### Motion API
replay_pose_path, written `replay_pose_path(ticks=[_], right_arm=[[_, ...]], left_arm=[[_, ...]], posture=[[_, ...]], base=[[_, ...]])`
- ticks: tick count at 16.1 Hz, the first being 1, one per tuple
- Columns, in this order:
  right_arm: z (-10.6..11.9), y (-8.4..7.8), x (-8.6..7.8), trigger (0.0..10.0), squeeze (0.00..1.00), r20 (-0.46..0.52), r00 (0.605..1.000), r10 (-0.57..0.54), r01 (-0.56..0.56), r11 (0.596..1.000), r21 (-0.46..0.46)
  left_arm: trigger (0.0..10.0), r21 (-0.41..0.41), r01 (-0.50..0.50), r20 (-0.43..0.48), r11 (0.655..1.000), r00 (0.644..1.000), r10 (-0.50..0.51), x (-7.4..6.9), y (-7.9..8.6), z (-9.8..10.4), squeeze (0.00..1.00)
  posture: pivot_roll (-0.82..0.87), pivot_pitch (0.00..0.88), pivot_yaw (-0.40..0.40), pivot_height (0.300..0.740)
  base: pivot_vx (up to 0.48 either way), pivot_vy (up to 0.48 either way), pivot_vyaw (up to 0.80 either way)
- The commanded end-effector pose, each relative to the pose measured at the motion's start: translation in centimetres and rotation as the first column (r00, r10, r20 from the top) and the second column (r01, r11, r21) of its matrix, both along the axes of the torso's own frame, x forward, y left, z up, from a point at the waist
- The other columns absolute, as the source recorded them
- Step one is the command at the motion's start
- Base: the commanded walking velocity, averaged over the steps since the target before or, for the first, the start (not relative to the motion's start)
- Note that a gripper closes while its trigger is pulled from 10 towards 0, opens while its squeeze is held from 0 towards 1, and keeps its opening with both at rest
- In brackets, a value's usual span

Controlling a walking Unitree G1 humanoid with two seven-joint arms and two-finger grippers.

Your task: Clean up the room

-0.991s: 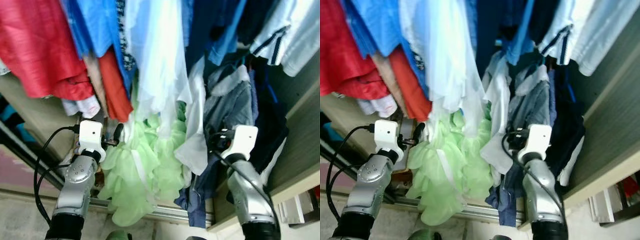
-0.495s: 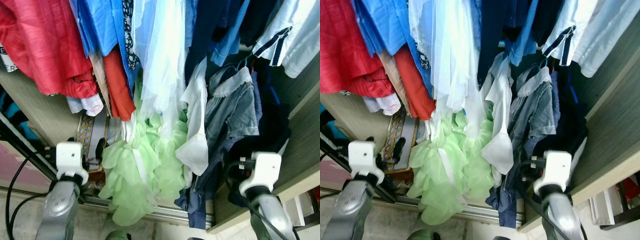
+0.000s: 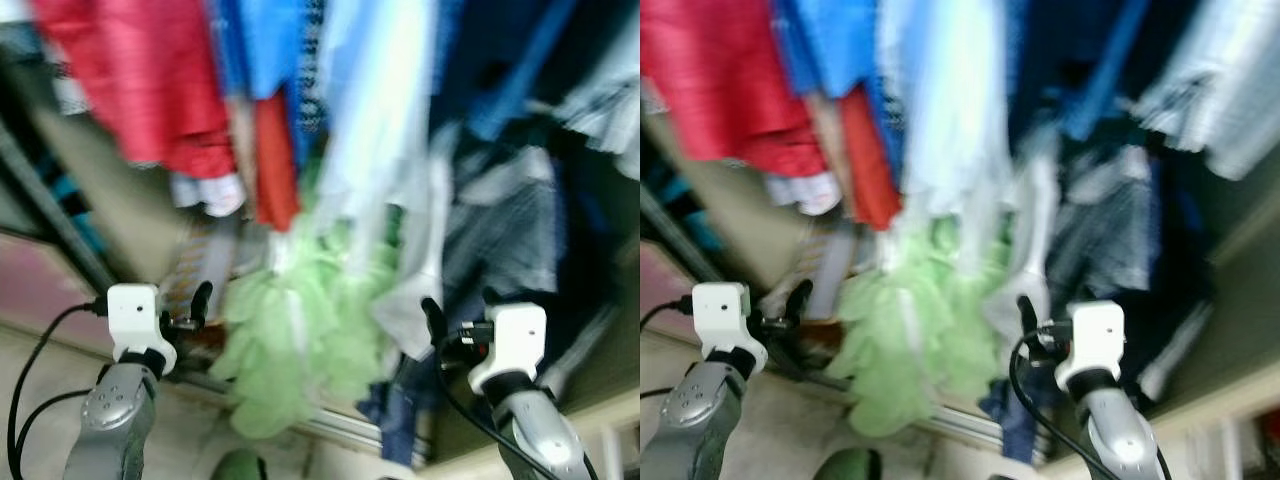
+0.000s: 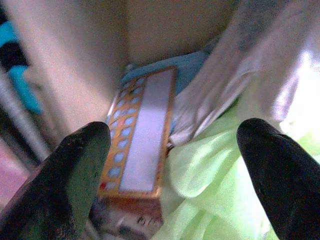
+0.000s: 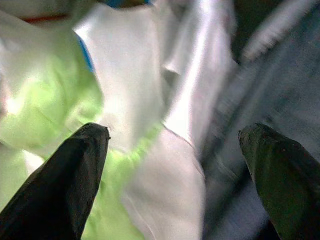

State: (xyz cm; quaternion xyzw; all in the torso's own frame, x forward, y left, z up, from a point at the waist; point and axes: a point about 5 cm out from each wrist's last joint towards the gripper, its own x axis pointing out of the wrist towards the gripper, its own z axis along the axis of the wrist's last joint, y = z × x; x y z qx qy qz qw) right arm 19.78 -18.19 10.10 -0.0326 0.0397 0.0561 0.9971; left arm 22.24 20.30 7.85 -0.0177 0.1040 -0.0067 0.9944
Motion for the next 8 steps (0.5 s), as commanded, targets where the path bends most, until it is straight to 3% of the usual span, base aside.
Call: replay_pose_path(ticks=[1,4,8], right_arm=[[0.5,-0.1,0.6,10.0,0.0,0.015,1.0,0.011,-0.011,1.0,-0.012],[0.9,0.3,1.7,10.0,0.0,0.044,0.998,0.038,-0.037,0.999,-0.025],[0.8,1.3,2.4,10.0,0.0,0.041,0.995,0.086,-0.086,0.996,0.002]], left_arm=[[10.0,0.017,0.014,0.036,1.0,0.999,-0.015,0.3,-0.2,0.8,0.0],[10.0,0.061,0.017,0.1,0.998,0.995,-0.023,0.8,-0.7,1.4,0.0],[10.0,0.085,0.002,0.065,0.996,0.998,-0.008,0.9,-0.7,1.2,0.0]], posture=[[-0.03,0.03,-0.036,0.74],[-0.02,0.032,-0.045,0.74],[-0.01,0.03,-0.063,0.74]], base=[[0.0,0.0,0.8],[0.0,0.0,0.8],[0.0,0.0,0.8]])
